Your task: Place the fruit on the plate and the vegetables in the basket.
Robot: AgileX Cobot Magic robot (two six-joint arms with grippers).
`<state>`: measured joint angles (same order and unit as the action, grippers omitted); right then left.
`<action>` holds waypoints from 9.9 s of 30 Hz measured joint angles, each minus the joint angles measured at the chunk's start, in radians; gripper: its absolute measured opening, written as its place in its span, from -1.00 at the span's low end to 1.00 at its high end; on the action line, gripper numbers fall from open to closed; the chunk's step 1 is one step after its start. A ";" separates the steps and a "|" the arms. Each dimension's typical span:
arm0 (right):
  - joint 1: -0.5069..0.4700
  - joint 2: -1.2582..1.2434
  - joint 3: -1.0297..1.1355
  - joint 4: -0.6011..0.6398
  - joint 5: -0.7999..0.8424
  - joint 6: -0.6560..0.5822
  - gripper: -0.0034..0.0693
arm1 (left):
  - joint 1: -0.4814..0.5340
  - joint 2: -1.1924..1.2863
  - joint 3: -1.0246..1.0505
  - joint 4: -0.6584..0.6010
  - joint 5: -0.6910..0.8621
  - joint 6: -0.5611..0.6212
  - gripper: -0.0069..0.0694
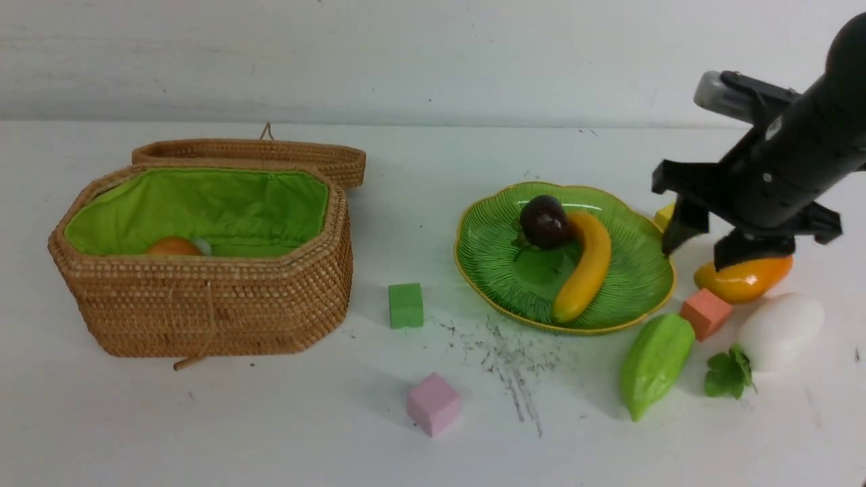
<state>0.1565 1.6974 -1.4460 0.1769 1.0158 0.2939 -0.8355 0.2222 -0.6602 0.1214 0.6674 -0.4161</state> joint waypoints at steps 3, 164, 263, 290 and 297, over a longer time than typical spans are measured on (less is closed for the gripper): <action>0.013 -0.014 0.079 -0.009 0.052 0.053 -0.04 | 0.000 0.000 0.000 -0.001 0.000 0.000 -0.79; 0.565 0.403 -0.664 0.327 -0.516 -0.707 0.54 | 0.000 0.000 0.000 0.587 0.209 -0.496 -0.67; -0.179 0.296 -0.359 0.080 -0.107 -0.202 0.66 | 0.000 0.000 0.000 -0.005 0.029 0.076 -0.61; 0.177 0.368 -0.363 0.000 -0.239 -0.294 0.78 | 0.000 0.000 0.000 0.070 -0.064 0.076 -0.61; 0.177 0.139 -0.381 -0.108 0.041 -0.268 -0.10 | 0.000 0.000 0.000 0.070 -0.057 0.076 -0.77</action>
<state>0.3331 1.8362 -1.8273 0.0691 1.0564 0.0257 -0.8355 0.2222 -0.6602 0.1914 0.6103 -0.3402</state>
